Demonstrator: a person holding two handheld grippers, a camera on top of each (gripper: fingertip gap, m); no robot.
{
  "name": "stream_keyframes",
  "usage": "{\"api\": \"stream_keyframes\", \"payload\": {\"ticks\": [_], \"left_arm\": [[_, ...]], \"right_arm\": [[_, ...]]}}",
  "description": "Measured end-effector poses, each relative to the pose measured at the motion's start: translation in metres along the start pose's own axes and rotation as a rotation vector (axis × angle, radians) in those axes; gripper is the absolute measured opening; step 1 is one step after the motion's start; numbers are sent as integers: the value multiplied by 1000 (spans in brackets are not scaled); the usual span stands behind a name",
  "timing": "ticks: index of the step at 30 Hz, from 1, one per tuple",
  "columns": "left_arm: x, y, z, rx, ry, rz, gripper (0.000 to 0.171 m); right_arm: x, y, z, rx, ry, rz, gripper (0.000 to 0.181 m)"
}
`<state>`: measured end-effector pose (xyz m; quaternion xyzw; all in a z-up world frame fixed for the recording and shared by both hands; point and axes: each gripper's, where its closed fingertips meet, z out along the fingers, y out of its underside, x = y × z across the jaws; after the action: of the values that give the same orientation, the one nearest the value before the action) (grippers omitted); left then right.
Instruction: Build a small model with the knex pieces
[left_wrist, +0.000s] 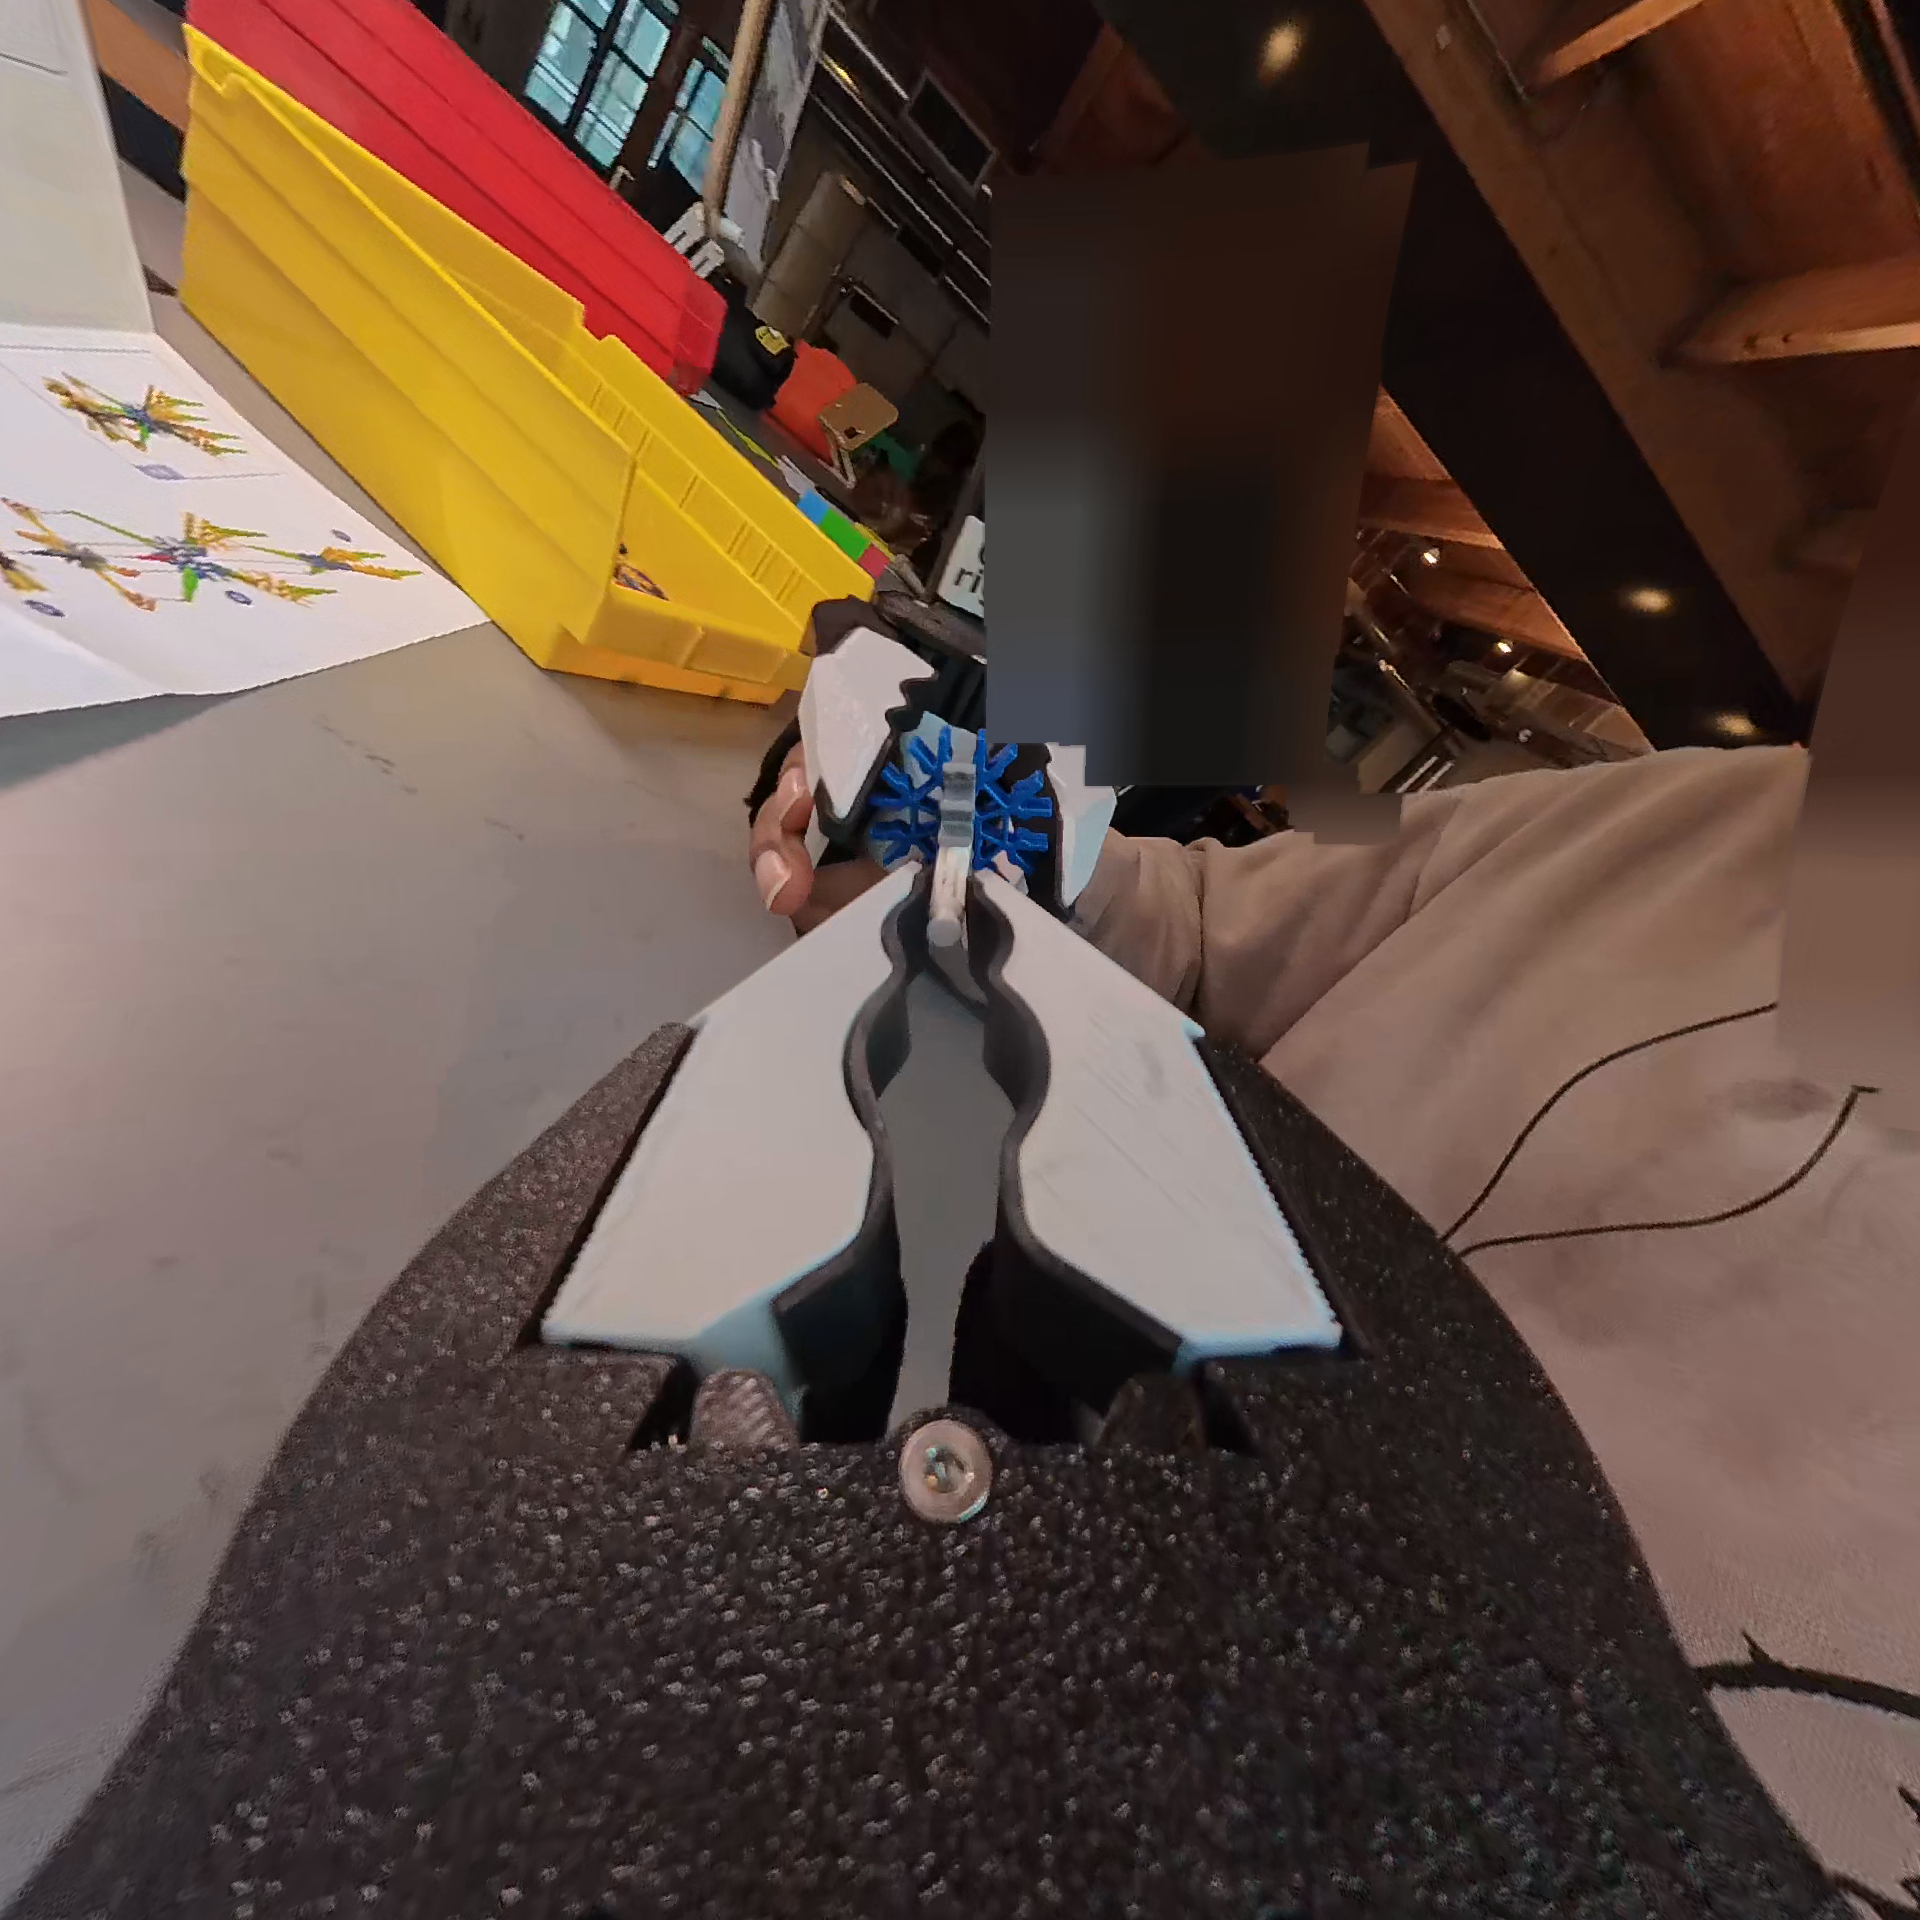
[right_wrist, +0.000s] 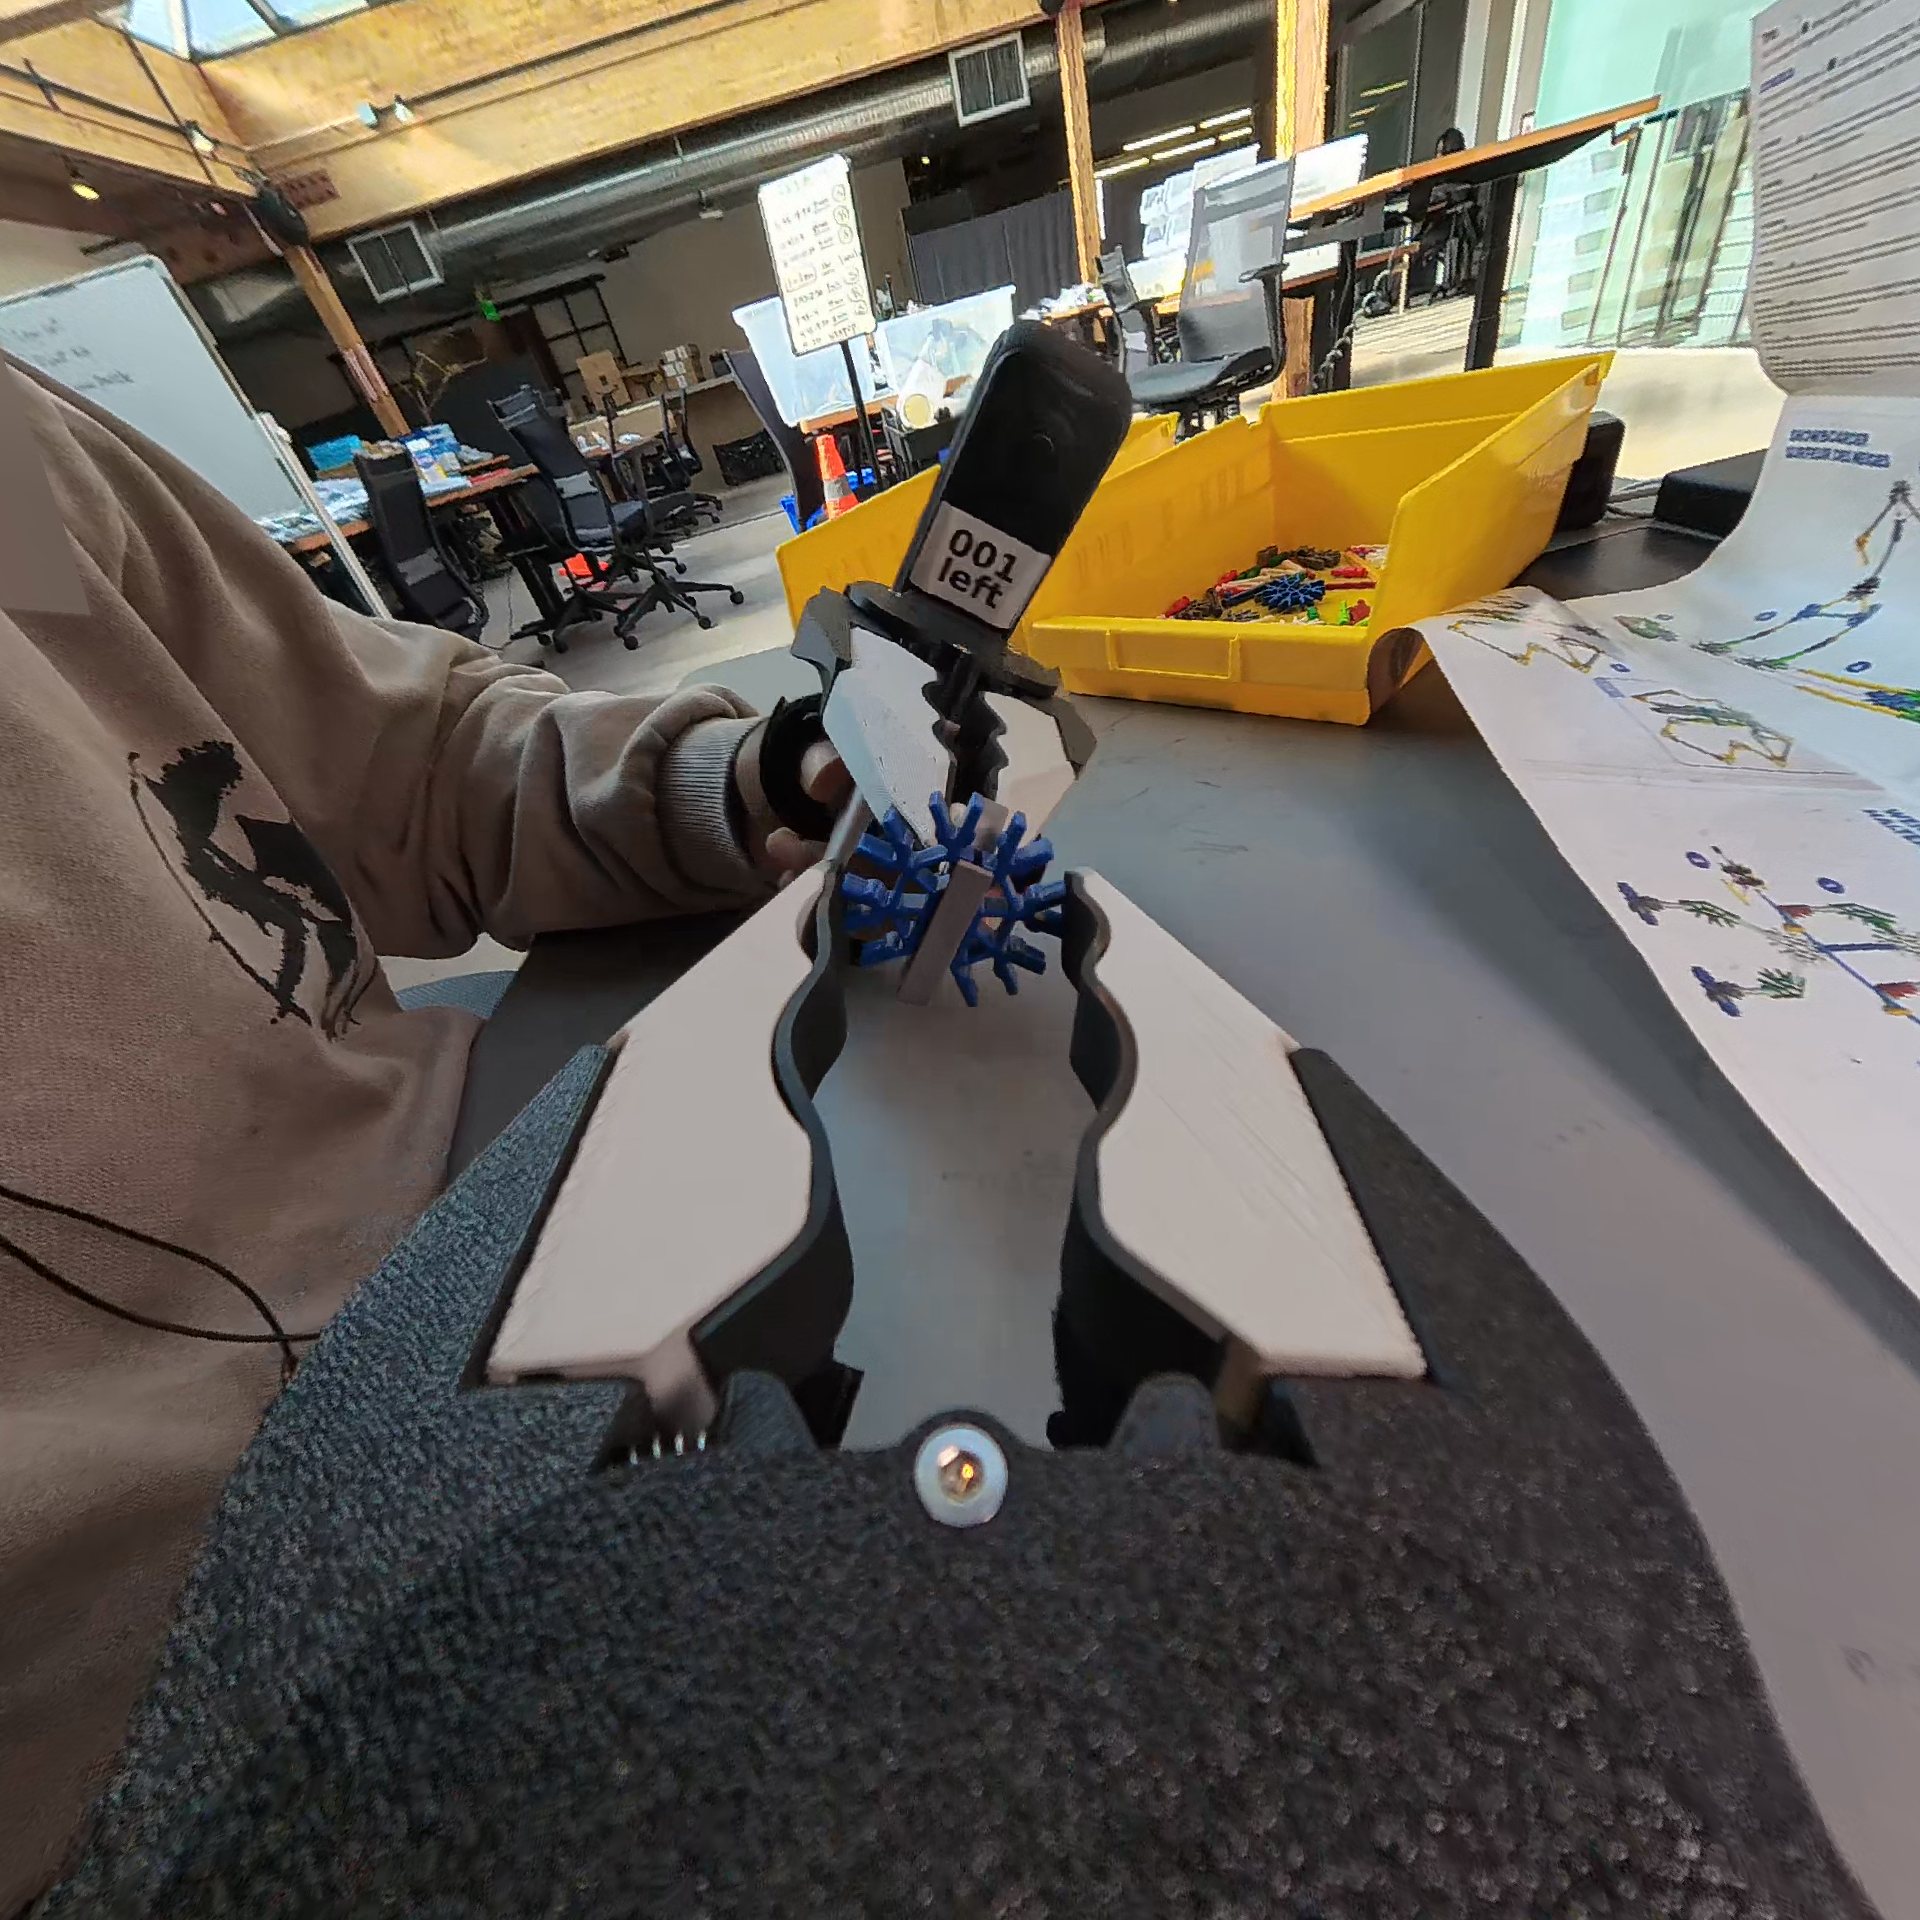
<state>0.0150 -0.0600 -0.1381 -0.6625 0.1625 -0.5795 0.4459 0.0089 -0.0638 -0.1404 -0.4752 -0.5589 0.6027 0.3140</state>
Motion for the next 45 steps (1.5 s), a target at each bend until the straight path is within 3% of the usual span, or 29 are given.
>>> {"api": "stream_keyframes", "payload": {"ticks": [6,12,17,20,23,26,33,38,43,45], "left_arm": [[-32,-5,-6,57,-226,15,8],[-51,-15,-10,49,-516,230,6],[-57,-16,-5,39,-615,300,3],[-54,-14,-3,19,-541,284,3],[-24,-14,-6,22,-233,221,4],[-6,-10,-3,8,-115,222,3],[13,-19,-3,105,-8,191,3],[13,-22,-4,150,14,153,3],[11,-17,-3,90,-1,164,4],[11,-14,-4,65,0,163,13]], "right_arm": [[31,13,6,-130,292,-181,40],[61,20,6,-274,627,-373,39],[75,26,1,-349,724,-429,38],[71,29,4,-334,641,-384,39],[31,17,12,-141,236,-139,40],[9,7,4,-57,18,-76,40],[-7,-14,3,100,-108,61,41],[-6,-14,4,107,-123,118,40],[-6,-8,2,44,-126,121,39],[-7,-4,2,11,-134,132,39]]}}
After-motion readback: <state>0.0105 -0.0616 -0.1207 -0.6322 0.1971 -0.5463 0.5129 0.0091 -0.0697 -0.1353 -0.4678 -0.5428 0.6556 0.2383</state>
